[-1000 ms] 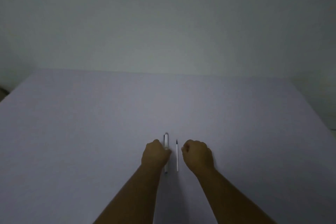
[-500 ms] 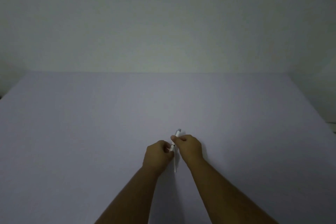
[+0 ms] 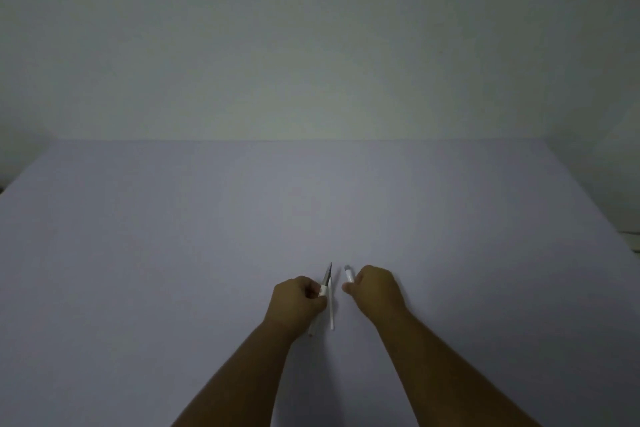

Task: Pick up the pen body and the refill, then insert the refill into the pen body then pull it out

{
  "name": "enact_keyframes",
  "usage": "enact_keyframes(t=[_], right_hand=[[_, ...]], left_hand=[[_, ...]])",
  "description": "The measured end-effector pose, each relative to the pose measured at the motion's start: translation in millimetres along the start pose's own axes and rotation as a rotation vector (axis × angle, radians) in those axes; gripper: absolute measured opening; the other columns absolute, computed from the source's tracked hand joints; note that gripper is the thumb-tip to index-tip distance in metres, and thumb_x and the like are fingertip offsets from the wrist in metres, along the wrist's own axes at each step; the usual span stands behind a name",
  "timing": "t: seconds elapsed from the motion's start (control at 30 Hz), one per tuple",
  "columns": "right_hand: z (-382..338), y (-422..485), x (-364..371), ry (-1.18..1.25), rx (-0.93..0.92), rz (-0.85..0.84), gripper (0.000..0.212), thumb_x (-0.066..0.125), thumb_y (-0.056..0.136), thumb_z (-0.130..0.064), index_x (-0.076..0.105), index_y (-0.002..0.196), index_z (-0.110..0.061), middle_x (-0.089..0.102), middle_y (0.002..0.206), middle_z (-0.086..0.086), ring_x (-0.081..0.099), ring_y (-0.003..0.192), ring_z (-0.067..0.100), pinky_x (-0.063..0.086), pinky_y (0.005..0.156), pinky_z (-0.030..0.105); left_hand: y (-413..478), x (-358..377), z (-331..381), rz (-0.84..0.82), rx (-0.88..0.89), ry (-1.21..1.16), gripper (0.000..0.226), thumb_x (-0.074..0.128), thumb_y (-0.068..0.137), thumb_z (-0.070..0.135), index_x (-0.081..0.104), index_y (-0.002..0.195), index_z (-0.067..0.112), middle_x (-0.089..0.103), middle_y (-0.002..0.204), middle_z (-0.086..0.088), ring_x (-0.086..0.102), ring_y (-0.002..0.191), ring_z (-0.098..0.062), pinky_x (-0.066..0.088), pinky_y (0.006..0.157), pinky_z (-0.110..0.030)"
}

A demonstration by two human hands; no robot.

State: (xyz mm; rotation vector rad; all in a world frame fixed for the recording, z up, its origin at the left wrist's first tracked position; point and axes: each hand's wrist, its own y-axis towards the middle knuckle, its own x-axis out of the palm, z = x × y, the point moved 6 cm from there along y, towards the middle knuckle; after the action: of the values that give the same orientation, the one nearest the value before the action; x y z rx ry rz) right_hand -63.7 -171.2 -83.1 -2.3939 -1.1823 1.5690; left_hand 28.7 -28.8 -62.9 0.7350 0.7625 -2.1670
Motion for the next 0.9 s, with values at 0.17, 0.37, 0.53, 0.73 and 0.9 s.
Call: enact_keyframes(t=[0.17,0.37,0.53,0.73,0.9], right_hand=[[-2.1,-3.5,8.9,-0.071,-0.012,0.059,0.043,0.067,0.079,-0.039,0.061,0.103,-0.004,0.065,0.11,0.015,0.063,0.102,0.032,0.051,0.08,0.036],[0.2,-5.8,12.1,0.017,0.024,0.051,0.046,0.071,0.076,-0.042,0.06,0.1,-0.004,0.065,0.107,0.015,0.063,0.099,0.032,0.051,0.08,0.039],[-8.2,-13.0,-3.2,0.278,-0.021,0.134,0.041,0.055,0.085,-0.05,0.057,0.076,-0.01,0.067,0.086,0.01,0.064,0.085,0.029,0.052,0.077,0.041],[-23.9,-21.9,-3.2,0.654,-0.039,-0.055,0.045,0.068,0.08,-0.037,0.064,0.08,0.007,0.044,0.058,0.003,0.04,0.055,0.015,0.035,0.059,0.031],[-27.5,-22.8,-13.3,0.858,-0.04,-0.124,0.014,0.067,0.083,-0.023,0.07,0.073,-0.013,0.056,0.06,-0.001,0.046,0.055,0.012,0.04,0.056,0.027]], left_hand=[[-2.7,-0.4,-0.2,0.03,0.002,-0.041,0.004,0.069,0.073,0.018,0.067,0.076,0.018,0.055,0.062,0.016,0.051,0.059,0.002,0.036,0.054,0.005],[-5.0,-2.4,-0.1,0.039,0.001,-0.064,0.012,0.068,0.074,0.016,0.06,0.071,0.025,0.056,0.063,0.017,0.053,0.06,-0.001,0.037,0.047,0.005],[-6.7,-4.7,3.7,0.051,0.006,-0.005,0.007,0.065,0.076,0.02,0.068,0.082,0.019,0.055,0.062,0.016,0.052,0.058,-0.001,0.038,0.043,-0.007],[-10.8,-2.0,23.3,0.046,0.11,0.06,0.014,0.057,0.088,0.026,0.064,0.093,0.015,0.065,0.078,0.003,0.053,0.066,-0.007,0.033,0.051,-0.01],[-9.0,-8.5,31.3,0.036,0.122,0.013,0.016,0.058,0.088,0.021,0.066,0.098,0.012,0.071,0.091,-0.005,0.055,0.073,-0.01,0.036,0.063,-0.018]])
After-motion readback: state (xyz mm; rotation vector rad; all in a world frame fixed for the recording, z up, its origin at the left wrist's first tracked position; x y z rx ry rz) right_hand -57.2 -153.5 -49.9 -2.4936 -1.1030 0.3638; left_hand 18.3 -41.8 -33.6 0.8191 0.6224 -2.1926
